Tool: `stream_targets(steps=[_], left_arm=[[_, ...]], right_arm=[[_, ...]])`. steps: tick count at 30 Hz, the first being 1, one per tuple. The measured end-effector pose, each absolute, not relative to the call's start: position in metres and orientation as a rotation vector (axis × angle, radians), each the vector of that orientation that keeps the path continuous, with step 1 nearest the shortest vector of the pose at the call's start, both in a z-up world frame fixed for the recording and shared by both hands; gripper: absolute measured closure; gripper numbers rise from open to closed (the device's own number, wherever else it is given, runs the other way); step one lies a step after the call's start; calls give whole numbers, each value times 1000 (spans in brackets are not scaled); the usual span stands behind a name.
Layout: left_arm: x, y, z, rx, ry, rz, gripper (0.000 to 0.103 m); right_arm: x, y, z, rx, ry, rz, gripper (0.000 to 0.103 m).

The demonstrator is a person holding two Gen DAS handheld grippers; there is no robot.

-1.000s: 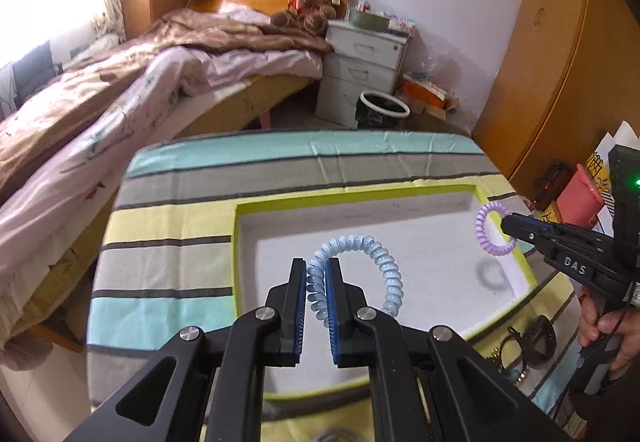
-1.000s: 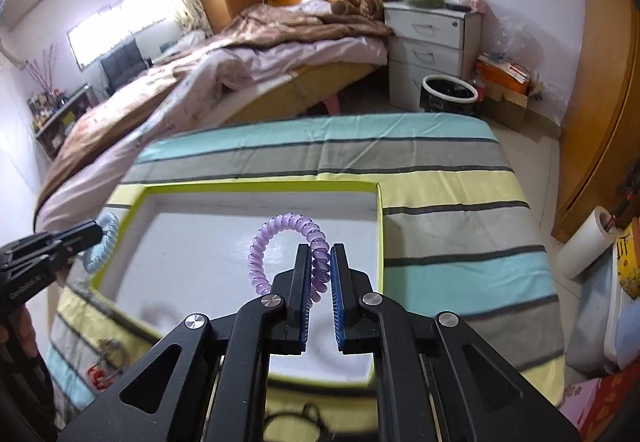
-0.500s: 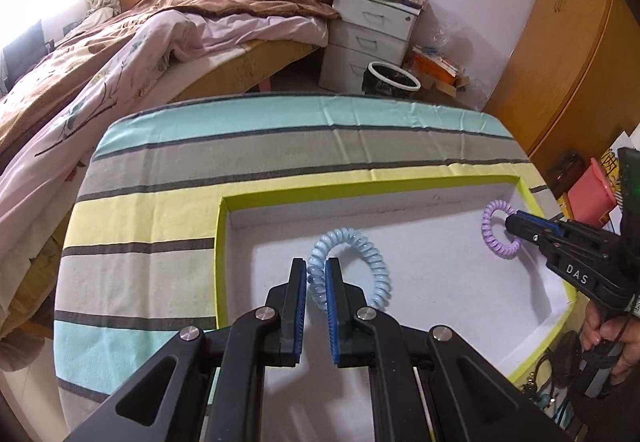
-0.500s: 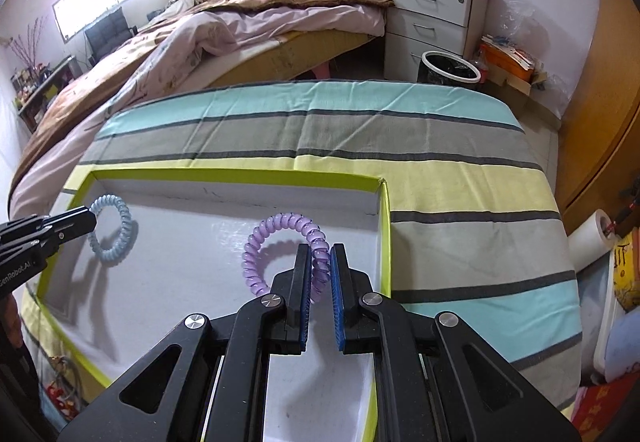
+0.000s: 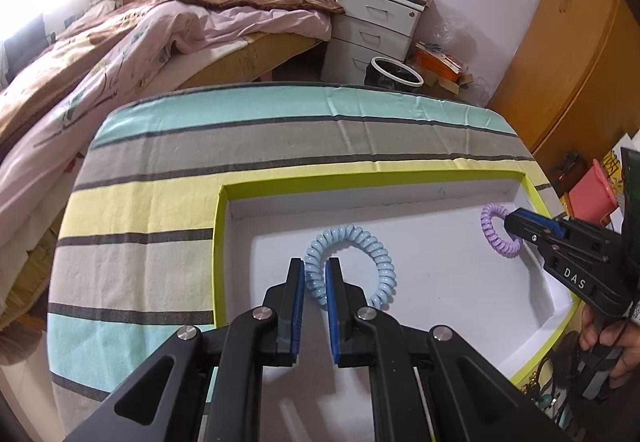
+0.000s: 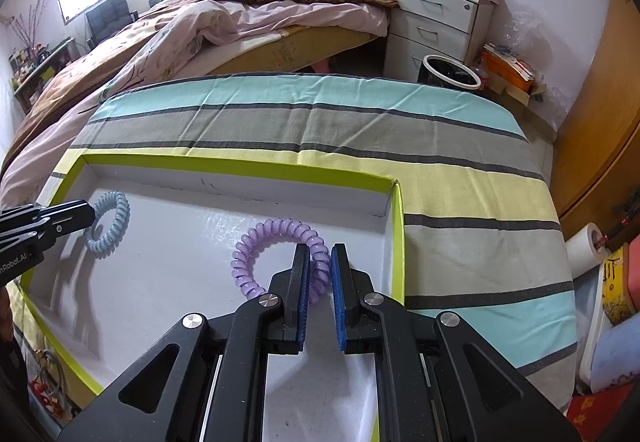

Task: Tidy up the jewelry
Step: 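Carry both coil hair ties into the yellow-green box and open both grippers, then grasp the black watch band with the right gripper while the left moves toward the red tassel charm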

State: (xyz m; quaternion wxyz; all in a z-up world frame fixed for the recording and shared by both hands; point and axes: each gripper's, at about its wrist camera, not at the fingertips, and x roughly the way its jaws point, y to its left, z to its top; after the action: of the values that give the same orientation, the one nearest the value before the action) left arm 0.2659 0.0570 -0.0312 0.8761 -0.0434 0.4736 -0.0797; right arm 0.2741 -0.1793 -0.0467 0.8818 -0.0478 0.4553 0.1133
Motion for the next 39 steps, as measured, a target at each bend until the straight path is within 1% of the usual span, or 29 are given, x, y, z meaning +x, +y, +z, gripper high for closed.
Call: stream_targets(steps=[3,4,5,7,8,10,12,13,14,21,23,25,29,33,39], left_arm=[[263,57,-26,-100,977,-171,91],[261,58,-24,-101,972,-170,88],[259,57,-21,-99,966,-171,82],[253,58,-15,-109,949,-178,75],[249,59,-12,-119,942,-182,74],[239,60,-5,-135,921,-195,72],[226,60,2,-134,898,-195,67],[218,61,6,-138,885,-198,62],[212,61,9,-144,873,-200,61],[151,67,26,-202,802,-226,58],[139,69,26,-214,796,-224,50],[123,72,26,-224,787,-220,48],[98,74,23,-257,775,-228,48],[82,77,10,-266,793,-227,48],[67,90,-5,-317,808,-183,47]], right_arm=[[272,-179,-44,-98,935,233,87],[271,-180,-42,-96,928,229,87],[269,-181,-40,-90,923,228,86],[266,-183,-35,-72,912,234,86],[262,-185,-31,-62,903,238,86],[255,-188,-24,-46,885,243,82],[243,-193,-15,-27,857,259,73],[239,-195,-12,-23,851,262,73],[231,-199,-8,-14,838,260,73],[185,-221,9,49,776,285,72],[169,-227,8,51,772,290,72],[157,-234,6,53,768,291,72],[135,-250,-2,65,769,273,72],[125,-259,-20,40,820,242,72],[127,-265,-42,38,885,244,72]])
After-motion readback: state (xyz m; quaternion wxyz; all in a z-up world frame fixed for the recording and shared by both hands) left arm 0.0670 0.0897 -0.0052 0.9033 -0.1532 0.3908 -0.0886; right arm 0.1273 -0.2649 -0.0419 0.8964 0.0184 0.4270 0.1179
